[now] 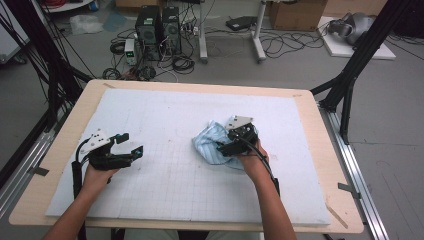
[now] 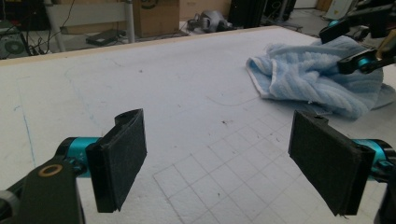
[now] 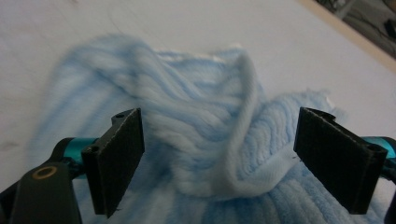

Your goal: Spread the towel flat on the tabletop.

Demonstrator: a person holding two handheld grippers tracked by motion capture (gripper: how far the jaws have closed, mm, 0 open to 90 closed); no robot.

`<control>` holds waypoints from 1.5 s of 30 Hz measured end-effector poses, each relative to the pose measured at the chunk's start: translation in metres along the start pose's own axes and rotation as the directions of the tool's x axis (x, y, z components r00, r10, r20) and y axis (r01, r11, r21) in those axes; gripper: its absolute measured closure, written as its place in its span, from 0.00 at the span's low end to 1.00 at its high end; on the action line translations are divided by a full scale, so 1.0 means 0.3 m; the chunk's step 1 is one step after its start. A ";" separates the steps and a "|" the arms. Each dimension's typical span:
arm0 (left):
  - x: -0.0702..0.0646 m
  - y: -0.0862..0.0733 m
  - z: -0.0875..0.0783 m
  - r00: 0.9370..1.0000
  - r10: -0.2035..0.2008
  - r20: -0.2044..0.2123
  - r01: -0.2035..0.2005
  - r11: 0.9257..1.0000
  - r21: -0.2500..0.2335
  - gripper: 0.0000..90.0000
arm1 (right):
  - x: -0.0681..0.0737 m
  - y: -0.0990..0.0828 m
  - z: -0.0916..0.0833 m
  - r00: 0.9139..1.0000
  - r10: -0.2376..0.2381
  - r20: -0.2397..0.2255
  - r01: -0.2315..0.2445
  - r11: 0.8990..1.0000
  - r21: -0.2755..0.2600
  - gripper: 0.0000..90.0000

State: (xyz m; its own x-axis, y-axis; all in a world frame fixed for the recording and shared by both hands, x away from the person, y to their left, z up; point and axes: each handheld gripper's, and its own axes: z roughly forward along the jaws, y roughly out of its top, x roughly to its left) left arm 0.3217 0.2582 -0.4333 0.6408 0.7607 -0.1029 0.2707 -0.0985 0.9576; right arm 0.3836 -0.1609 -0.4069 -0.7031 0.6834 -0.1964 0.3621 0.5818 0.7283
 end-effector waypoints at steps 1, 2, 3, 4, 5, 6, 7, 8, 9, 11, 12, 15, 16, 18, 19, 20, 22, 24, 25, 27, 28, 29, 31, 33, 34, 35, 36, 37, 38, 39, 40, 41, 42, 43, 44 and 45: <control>0.000 -0.001 0.001 1.000 -0.002 0.002 0.002 1.000 0.002 0.22 | -0.007 -0.003 0.017 1.000 -0.002 0.007 0.002 1.000 0.020 0.17; 0.000 -0.001 0.001 1.000 -0.002 0.004 0.002 1.000 0.003 0.22 | -0.014 -0.009 0.037 1.000 0.003 0.015 -0.003 0.999 0.046 0.18; 0.001 -0.002 0.002 1.000 -0.001 0.005 0.001 1.000 0.005 0.22 | -0.022 -0.017 0.057 1.000 0.000 0.024 -0.001 0.997 0.072 0.20; 0.001 -0.002 0.002 1.000 -0.001 0.005 0.001 1.000 0.005 0.22 | -0.029 -0.028 0.082 1.000 0.005 0.028 -0.008 0.993 0.115 0.22; 0.001 -0.002 0.003 1.000 -0.001 0.004 0.001 1.000 0.005 0.22 | -0.039 -0.039 0.102 1.000 0.014 0.011 -0.016 0.990 0.139 0.23; 0.002 -0.003 0.004 1.000 -0.002 0.004 0.002 1.000 0.005 0.22 | -0.039 -0.039 0.102 1.000 0.014 0.011 -0.016 0.990 0.139 0.23; 0.002 -0.003 0.005 1.000 -0.006 0.003 0.006 1.000 0.004 0.22 | -0.061 -0.049 0.111 0.996 0.087 -0.026 -0.083 0.989 0.119 0.32; 0.003 -0.003 0.005 1.000 -0.009 0.004 0.009 1.000 0.005 0.22 | -0.066 -0.051 0.111 0.994 0.105 -0.043 -0.099 0.988 0.116 0.37; 0.003 -0.003 0.005 1.000 -0.009 0.004 0.009 1.000 0.005 0.22 | -0.066 -0.051 0.111 0.994 0.105 -0.043 -0.099 0.988 0.116 0.37; 0.005 -0.005 0.006 1.000 -0.013 0.003 0.013 1.000 0.006 0.22 | -0.055 -0.046 0.099 0.991 0.115 -0.072 -0.106 0.987 0.123 0.62; 0.005 -0.005 0.007 1.000 -0.013 0.003 0.013 1.000 0.006 0.22 | -0.042 -0.040 0.092 0.993 0.096 -0.075 -0.086 0.988 0.127 0.71; 0.006 -0.005 0.006 1.000 -0.014 0.002 0.014 1.000 0.005 0.22 | -0.008 -0.029 0.083 0.990 0.088 -0.108 -0.074 0.989 0.131 0.80; 0.007 -0.005 0.005 1.000 -0.018 -0.002 0.018 1.000 0.002 0.22 | 0.001 -0.027 0.082 0.988 0.098 -0.122 -0.082 0.989 0.126 0.81; 0.008 -0.004 0.004 1.000 -0.017 -0.003 0.017 1.000 0.001 0.23 | 0.019 -0.021 0.081 0.979 0.116 -0.166 -0.097 0.988 0.117 0.81; 0.011 -0.004 0.003 1.000 -0.023 -0.006 0.023 1.000 -0.002 0.23 | 0.031 -0.017 0.081 0.976 0.112 -0.185 -0.092 0.989 0.111 0.82; 0.011 -0.004 0.003 1.000 -0.023 -0.006 0.023 1.000 -0.002 0.23 | 0.046 -0.012 0.080 0.972 0.112 -0.206 -0.091 0.990 0.107 0.82; 0.016 -0.004 0.000 1.000 -0.028 -0.011 0.028 1.000 -0.005 0.23 | 0.080 -0.002 0.083 0.960 0.116 -0.255 -0.095 0.991 0.091 0.82; 0.018 -0.004 -0.002 0.999 -0.032 -0.013 0.032 0.999 -0.007 0.23 | 0.117 0.013 0.087 0.947 0.112 -0.300 -0.093 0.993 0.078 0.82; 0.019 -0.003 -0.003 0.999 -0.033 -0.014 0.032 0.999 -0.008 0.23 | 0.137 0.022 0.090 0.940 0.112 -0.322 -0.094 0.993 0.073 0.82; 0.021 -0.002 -0.005 0.999 -0.031 -0.017 0.031 0.999 -0.009 0.23 | 0.171 0.045 0.091 0.922 0.108 -0.371 -0.094 0.994 0.055 0.82; 0.024 0.000 -0.009 0.999 -0.035 -0.021 0.034 0.999 -0.015 0.23 | 0.187 0.058 0.091 0.911 0.109 -0.397 -0.100 0.994 0.044 0.82; 0.024 0.000 -0.009 0.999 -0.035 -0.021 0.034 0.999 -0.015 0.23 | 0.198 0.071 0.090 0.898 0.114 -0.425 -0.111 0.993 0.033 0.82; 0.030 0.001 -0.015 0.999 -0.039 -0.028 0.039 0.999 -0.018 0.23 | 0.214 0.097 0.085 0.874 0.129 -0.468 -0.142 0.990 0.006 0.80; 0.032 0.002 -0.017 0.999 -0.040 -0.029 0.039 0.999 -0.018 0.23 | 0.223 0.118 0.082 0.897 0.106 -0.430 -0.119 0.993 -0.003 0.68; 0.033 0.002 -0.018 0.999 -0.043 -0.031 0.042 0.999 -0.019 0.23 | 0.223 0.118 0.082 0.897 0.106 -0.430 -0.119 0.993 -0.003 0.68; 0.035 0.002 -0.021 0.999 -0.040 -0.032 0.039 0.999 -0.020 0.23 | 0.220 0.126 0.086 0.936 0.056 -0.348 -0.059 0.998 0.001 0.56; 0.035 0.002 -0.023 0.998 -0.042 -0.035 0.042 0.999 -0.022 0.23 | 0.216 0.125 0.085 0.935 0.062 -0.349 -0.065 0.998 0.002 0.52; 0.037 0.002 -0.025 0.999 -0.041 -0.035 0.040 0.999 -0.021 0.23 | 0.211 0.122 0.083 0.938 0.062 -0.341 -0.066 0.998 0.000 0.48; 0.038 0.002 -0.027 0.998 -0.045 -0.038 0.044 0.999 -0.024 0.23 | 0.207 0.120 0.079 0.942 0.055 -0.330 -0.058 0.998 0.002 0.46; 0.040 0.001 -0.028 0.998 -0.046 -0.040 0.045 0.999 -0.023 0.23 | 0.203 0.117 0.072 0.945 0.044 -0.325 -0.046 0.999 0.002 0.45; 0.042 0.001 -0.029 0.998 -0.046 -0.041 0.045 0.999 -0.023 0.23 | 0.199 0.114 0.065 0.945 0.033 -0.326 -0.035 0.999 0.002 0.44; 0.043 0.001 -0.029 0.998 -0.048 -0.045 0.047 0.999 -0.022 0.23 | 0.195 0.111 0.060 0.945 0.028 -0.326 -0.028 1.000 0.003 0.44; 0.043 0.001 -0.029 0.998 -0.048 -0.045 0.047 0.999 -0.022 0.23 | 0.188 0.109 0.050 0.944 0.015 -0.330 -0.015 1.000 0.002 0.44; 0.042 0.001 -0.029 0.998 -0.048 -0.046 0.047 0.999 -0.022 0.23 | 0.183 0.106 0.041 0.944 -0.004 -0.331 0.000 1.000 -0.010 0.45; 0.042 0.001 -0.029 0.998 -0.048 -0.046 0.047 0.999 -0.022 0.23 | 0.177 0.105 0.031 0.942 -0.009 -0.336 0.004 1.000 -0.016 0.47; 0.042 0.002 -0.029 0.998 -0.046 -0.045 0.045 0.999 -0.021 0.23 | 0.177 0.105 0.031 0.942 -0.009 -0.336 0.004 1.000 -0.016 0.47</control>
State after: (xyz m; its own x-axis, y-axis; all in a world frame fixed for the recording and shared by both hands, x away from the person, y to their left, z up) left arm 0.3237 0.2733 -0.4318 0.5951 0.7923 -0.1343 0.2840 -0.0510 0.9575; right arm 0.3633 -0.1020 -0.4004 -0.8712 0.4900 0.0293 0.3495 0.5773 0.7379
